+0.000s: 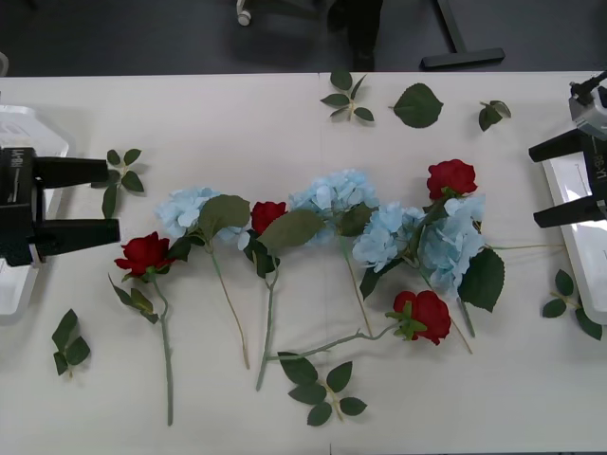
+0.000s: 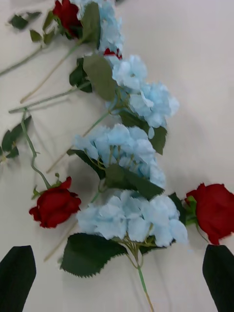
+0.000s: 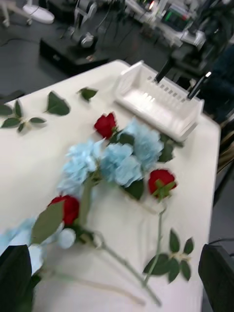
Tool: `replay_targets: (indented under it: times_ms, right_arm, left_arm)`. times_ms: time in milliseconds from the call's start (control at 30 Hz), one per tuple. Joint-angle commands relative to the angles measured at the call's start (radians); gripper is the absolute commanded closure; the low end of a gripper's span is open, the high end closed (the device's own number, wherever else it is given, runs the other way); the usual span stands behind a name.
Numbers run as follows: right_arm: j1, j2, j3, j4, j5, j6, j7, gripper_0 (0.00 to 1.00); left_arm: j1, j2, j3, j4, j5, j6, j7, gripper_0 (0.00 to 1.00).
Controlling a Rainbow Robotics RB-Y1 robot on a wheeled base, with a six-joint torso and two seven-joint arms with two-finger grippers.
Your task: Place the red flowers into the right box and the blue flowers into the left box. If a person shows an open palm, hand one flower to the person first, then continue sorting.
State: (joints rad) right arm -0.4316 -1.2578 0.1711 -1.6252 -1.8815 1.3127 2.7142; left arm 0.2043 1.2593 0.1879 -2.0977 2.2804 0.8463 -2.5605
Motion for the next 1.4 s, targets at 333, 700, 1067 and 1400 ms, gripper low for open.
replay_targets:
  times_ms: [333, 700, 1067, 1400]
  right_arm:
    - [0.014, -0.049, 0.044, 0.008, 0.354, -0.084, -0.009, 0.00]
    - [0.013, -0.049, 0.238, 0.117, 0.326, -0.219, -0.009, 0.00]
    - [0.013, 0.024, 0.309, 0.123, 0.404, -0.322, -0.009, 0.00]
    - [0.014, 0.123, 0.327, 0.160, 0.547, -0.382, -0.009, 0.00]
  left_arm:
    - [0.130, -0.051, 0.130, -0.090, -0.466, 0.175, 1.011, 0.00]
    - [0.098, -0.116, -0.041, -0.111, -0.880, 0.211, 1.398, 0.00]
    - [-0.097, -0.167, -0.317, -0.033, -1.233, 0.221, 1.557, 0.00]
    - [-0.237, -0.244, -0.481, 0.038, -1.432, 0.297, 1.583, 0.00]
